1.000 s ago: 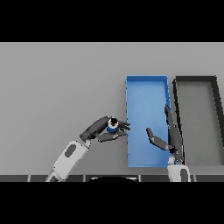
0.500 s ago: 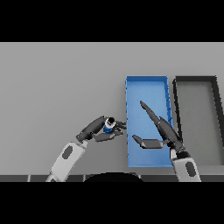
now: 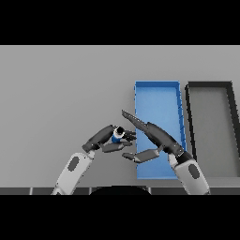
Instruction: Pick up the blue pipe and place it into the blue bin.
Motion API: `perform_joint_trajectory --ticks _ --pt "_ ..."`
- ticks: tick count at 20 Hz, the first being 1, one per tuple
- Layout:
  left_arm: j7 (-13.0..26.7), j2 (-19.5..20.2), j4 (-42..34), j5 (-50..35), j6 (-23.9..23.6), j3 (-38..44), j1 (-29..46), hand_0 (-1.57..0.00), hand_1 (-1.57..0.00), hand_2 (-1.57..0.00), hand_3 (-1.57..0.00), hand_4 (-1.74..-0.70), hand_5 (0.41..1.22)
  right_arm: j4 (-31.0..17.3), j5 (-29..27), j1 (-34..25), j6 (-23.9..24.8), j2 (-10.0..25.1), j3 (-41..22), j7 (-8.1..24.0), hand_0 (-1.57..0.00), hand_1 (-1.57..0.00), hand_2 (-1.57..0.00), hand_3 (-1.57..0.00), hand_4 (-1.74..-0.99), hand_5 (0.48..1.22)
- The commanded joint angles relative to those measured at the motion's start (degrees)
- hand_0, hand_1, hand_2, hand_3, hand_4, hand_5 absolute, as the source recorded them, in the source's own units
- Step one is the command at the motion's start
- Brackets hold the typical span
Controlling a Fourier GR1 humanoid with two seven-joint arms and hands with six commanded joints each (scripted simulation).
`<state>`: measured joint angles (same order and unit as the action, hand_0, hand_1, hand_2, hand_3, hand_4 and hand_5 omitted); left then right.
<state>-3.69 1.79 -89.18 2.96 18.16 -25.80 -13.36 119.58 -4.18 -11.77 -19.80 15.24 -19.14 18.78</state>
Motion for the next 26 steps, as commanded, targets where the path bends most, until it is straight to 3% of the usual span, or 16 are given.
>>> perform_joint_trajectory --ticks 1,7,10,11,12,13,14,16,19,21,24,26 --pt "0.62 -0.25 -0.32 -0.15 0.4 0.15 -0.26 -1.57 -1.57 -1.57 -1.57 -1.47 1.221 -0.68 -0.07 -1.85 -0.34 -0.49 -0.83 1.48 0.0 0.0 0.0 0.0 -1.209 0.517" --pt "0.69 -1.18 1.4 -1.53 3.98 2.4 -0.83 -1.57 -1.57 -1.57 -1.57 -1.46 1.221 -8.37 -0.7 -10.6 -2.24 -4.26 -2.49 4.97 0.0 0.0 0.0 0.0 -1.208 0.512" --pt "-0.89 -1.78 1.22 -0.94 4.83 2.79 -0.25 -1.57 -1.57 -1.57 -1.57 -1.46 1.221 -10.44 -2.0 -12.35 -3.95 -4.95 -2.67 4.57 -0.02 -0.11 -0.13 -0.05 -1.222 0.517" --pt "0.56 -1.72 0.52 -0.63 4.56 3.02 0.01 -1.57 -1.57 -1.57 -1.57 -1.51 1.221 -11.51 -2.68 -13.43 -4.49 -5.28 -2.51 4.89 -0.17 -0.24 -0.25 -0.14 -1.255 0.519" --pt "2.49 -2.18 0.21 -1.13 4.65 3.18 -0.04 -1.57 -1.57 -1.54 -1.3 -1.56 1.221 -12.04 -1.96 -13.43 -4.83 -5.78 -3.37 4.42 -0.4 -0.44 -0.43 -0.31 -1.303 0.52" --pt "3.1 -2.87 0.64 -1.21 4.57 3.08 -0.03 -1.57 -1.57 -1.53 -1.14 -1.6 1.221 -12.7 -1.24 -14.06 -4.72 -6.47 -3.92 4.79 -0.63 -0.65 -0.66 -0.5 -1.383 0.523" --pt "3.36 -2.25 0.26 -1.33 4.95 3.42 -0.03 -1.57 -1.57 -1.54 -1.16 -1.63 1.221 -13.33 -0.92 -14.8 -4.72 -6.79 -3.95 5.27 -0.82 -0.84 -0.84 -0.66 -1.446 0.527" --pt "0.79 -2.68 1.07 -0.49 4.88 3.52 -0.52 -1.57 -1.57 -1.55 -1.23 -1.67 1.221 -13.02 -1.7 -14.69 -4.24 -7.65 -3.59 4.75 -1.09 -1.1 -1.1 -0.9 -1.537 0.6" --pt "0.02 -3.63 1.95 0.42 4.86 3.53 -0.91 -1.57 -1.57 -1.56 -1.33 -1.7 1.221 -13.48 -2.48 -14.14 -3.9 -9.23 -3.26 3.17 -1.32 -1.33 -1.33 -1.23 -1.481 0.869" --pt "-1.34 -3.63 2.14 0.6 5.24 3.5 -0.64 -1.57 -1.57 -1.55 -1.37 -1.72 1.221 -13.38 -0.48 -13.78 -4.33 -9.47 -3.77 0.7 -1.41 -1.42 -1.42 -1.35 -1.474 0.996" --pt "-1.82 -3.57 1.6 1.33 4.96 3.63 -0.34 -1.57 -1.57 -1.55 -1.42 -1.73 1.221 -13.09 1.46 -12.87 -4.63 -10.31 -4.45 -1.83 -1.49 -1.49 -1.49 -1.46 -1.485 1.106" --pt "-0.85 -3.94 1.92 1.1 5.04 4.05 -0.98 -1.57 -1.57 -1.56 -1.44 -1.73 1.221 -12.94 -1.12 -11.85 -4.79 -11.8 -2.89 0.31 -1.52 -1.52 -1.52 -1.5 -1.49 1.147"
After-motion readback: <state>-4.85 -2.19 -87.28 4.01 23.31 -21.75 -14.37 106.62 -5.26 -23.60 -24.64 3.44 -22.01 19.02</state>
